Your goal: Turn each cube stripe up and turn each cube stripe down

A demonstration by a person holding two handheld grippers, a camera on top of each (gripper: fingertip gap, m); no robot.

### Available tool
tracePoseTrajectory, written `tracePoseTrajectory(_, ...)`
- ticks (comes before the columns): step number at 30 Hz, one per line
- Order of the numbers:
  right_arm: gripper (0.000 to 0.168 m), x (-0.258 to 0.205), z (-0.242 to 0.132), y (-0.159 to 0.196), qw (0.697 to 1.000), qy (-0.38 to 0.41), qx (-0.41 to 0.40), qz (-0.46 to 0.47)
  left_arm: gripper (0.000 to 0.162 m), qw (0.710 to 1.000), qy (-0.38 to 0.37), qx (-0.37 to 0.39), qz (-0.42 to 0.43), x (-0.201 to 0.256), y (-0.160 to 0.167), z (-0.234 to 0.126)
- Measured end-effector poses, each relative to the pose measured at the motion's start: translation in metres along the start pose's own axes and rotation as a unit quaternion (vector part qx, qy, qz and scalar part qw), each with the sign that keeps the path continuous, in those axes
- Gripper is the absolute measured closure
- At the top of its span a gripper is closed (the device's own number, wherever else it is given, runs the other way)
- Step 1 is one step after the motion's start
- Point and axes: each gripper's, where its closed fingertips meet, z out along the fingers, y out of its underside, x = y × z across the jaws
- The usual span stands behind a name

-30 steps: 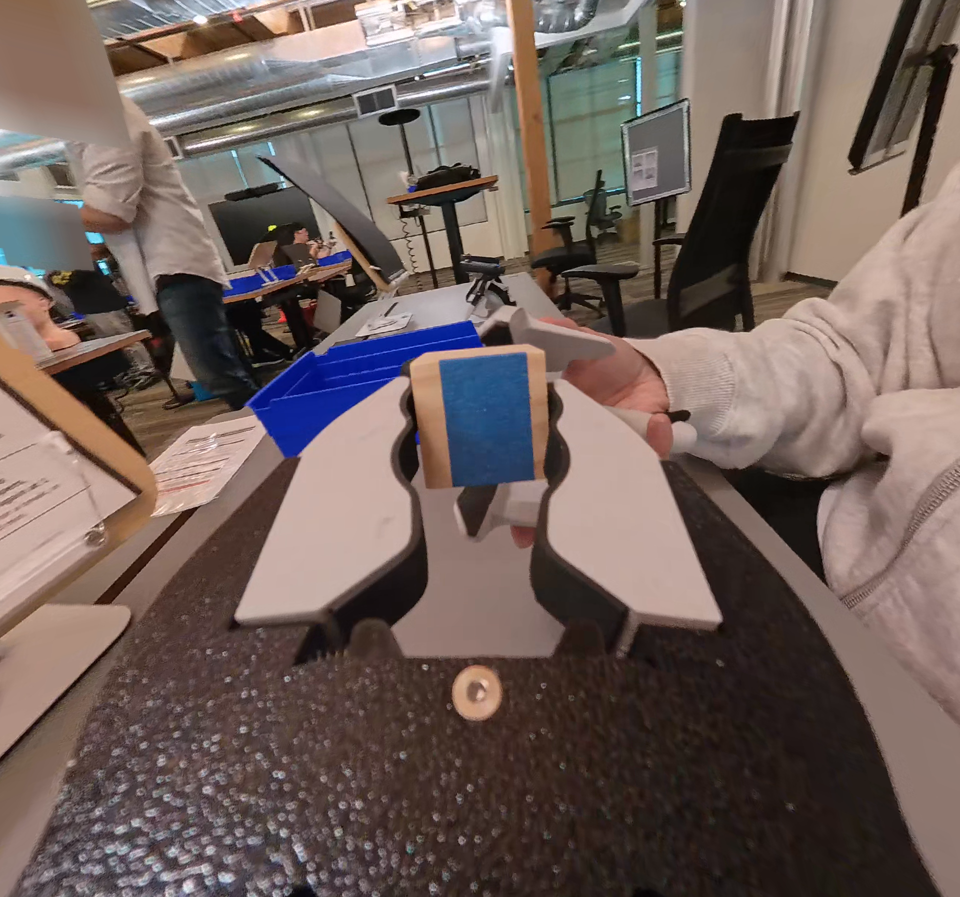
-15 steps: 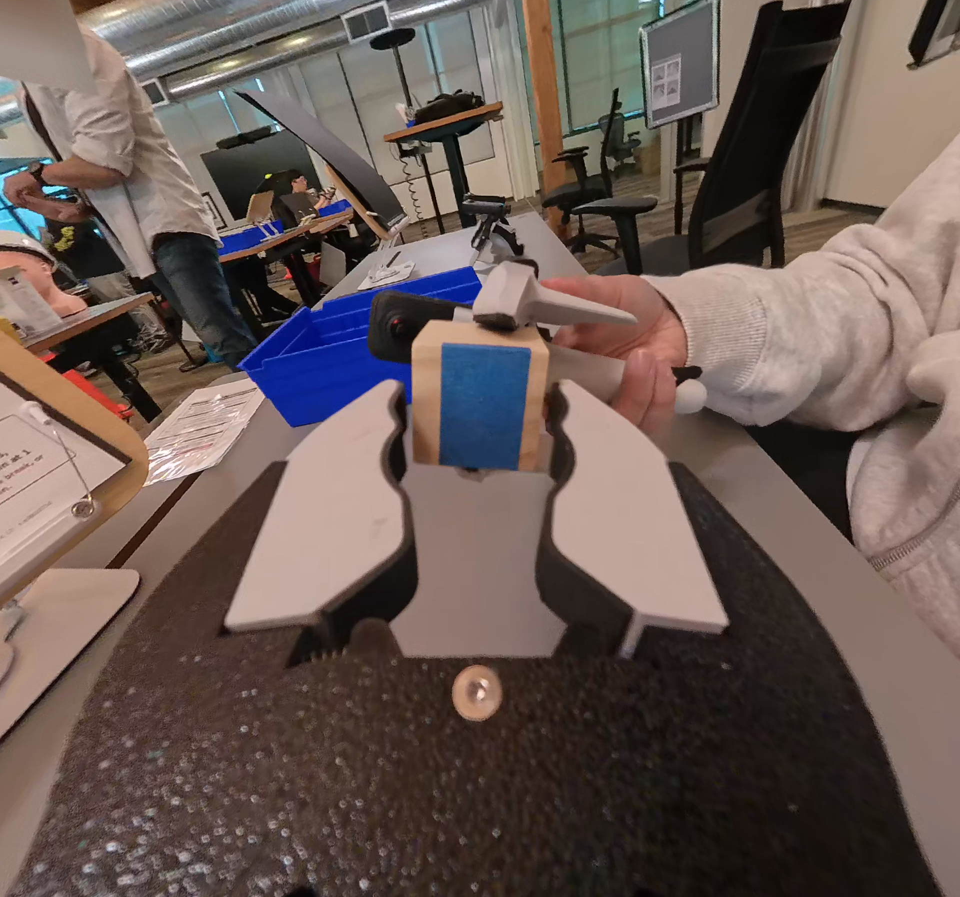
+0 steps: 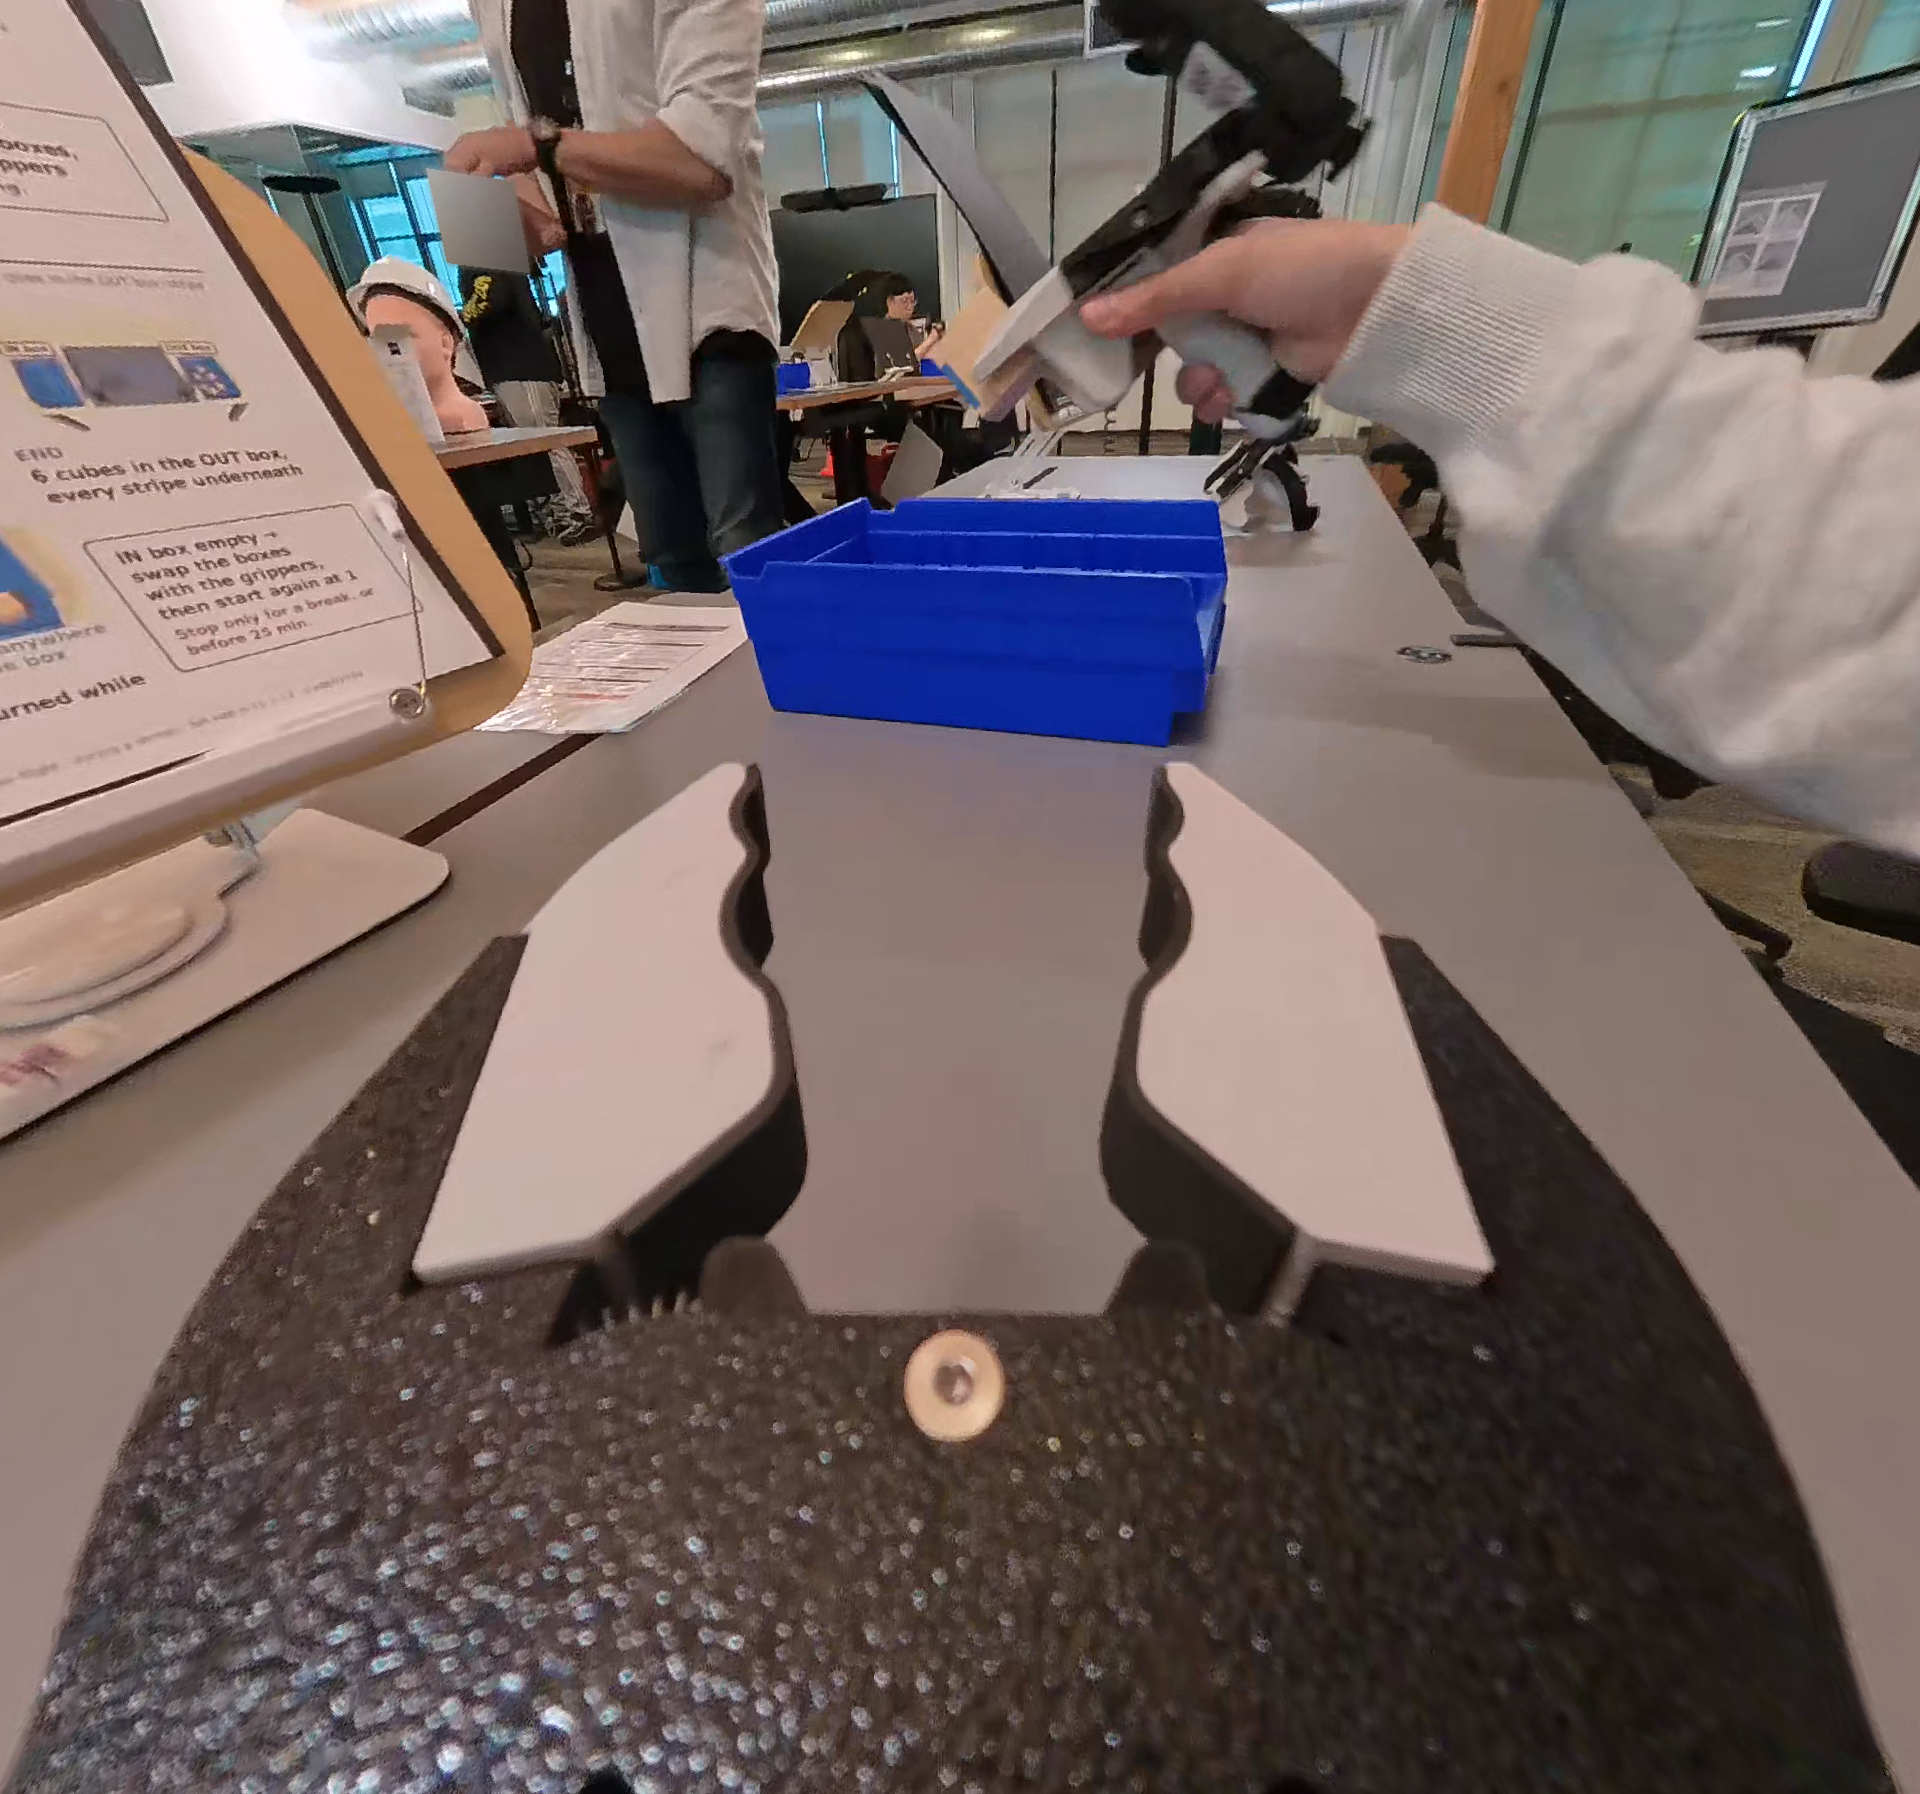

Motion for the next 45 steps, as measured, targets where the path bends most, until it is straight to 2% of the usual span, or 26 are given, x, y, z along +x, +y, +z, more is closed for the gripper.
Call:
tracePoseTrajectory(4, 0.120, 0.096, 0.044, 0.022, 0.989, 0.092, -0.117, 0.007, 0.094, 1.000, -0.002, -0.003, -0.010, -0.002, 0.003, -0.001)
tracePoseTrajectory(8, 0.120, 0.145, 0.075, 0.060, 0.964, 0.133, -0.230, -0.008, 0.096, 1.000, 0.000, 0.001, -0.024, -0.003, 0.005, -0.003)
tracePoseTrajectory(16, 0.119, 0.157, 0.105, 0.083, 0.949, 0.112, -0.296, 0.012, 0.096, 0.999, 0.008, 0.003, -0.032, -0.002, 0.004, -0.004)
tracePoseTrajectory(23, 0.119, 0.147, 0.122, 0.099, 0.939, 0.090, -0.332, 0.008, 0.096, 1.000, 0.018, 0.003, -0.023, 0.004, 0.001, -0.003)
tracePoseTrajectory(37, 0.118, 0.143, 0.126, 0.109, 0.933, 0.101, -0.344, 0.009, 0.101, 0.999, 0.023, 0.013, -0.021, 0.008, -0.004, -0.005)
tracePoseTrajectory(39, 0.106, 0.144, 0.122, 0.100, 0.939, 0.106, -0.328, -0.001, 0.100, 0.999, 0.024, 0.020, -0.021, 0.009, -0.007, -0.007)
tracePoseTrajectory(41, 0.102, 0.142, 0.116, 0.084, 0.949, 0.108, -0.297, -0.005, 0.098, 0.999, 0.023, 0.026, -0.022, 0.008, -0.009, -0.009)
tracePoseTrajectory(45, 0.084, 0.128, 0.095, 0.039, 0.973, 0.114, -0.200, -0.001, 0.097, 0.999, 0.015, 0.036, -0.021, 0.006, -0.016, -0.013)
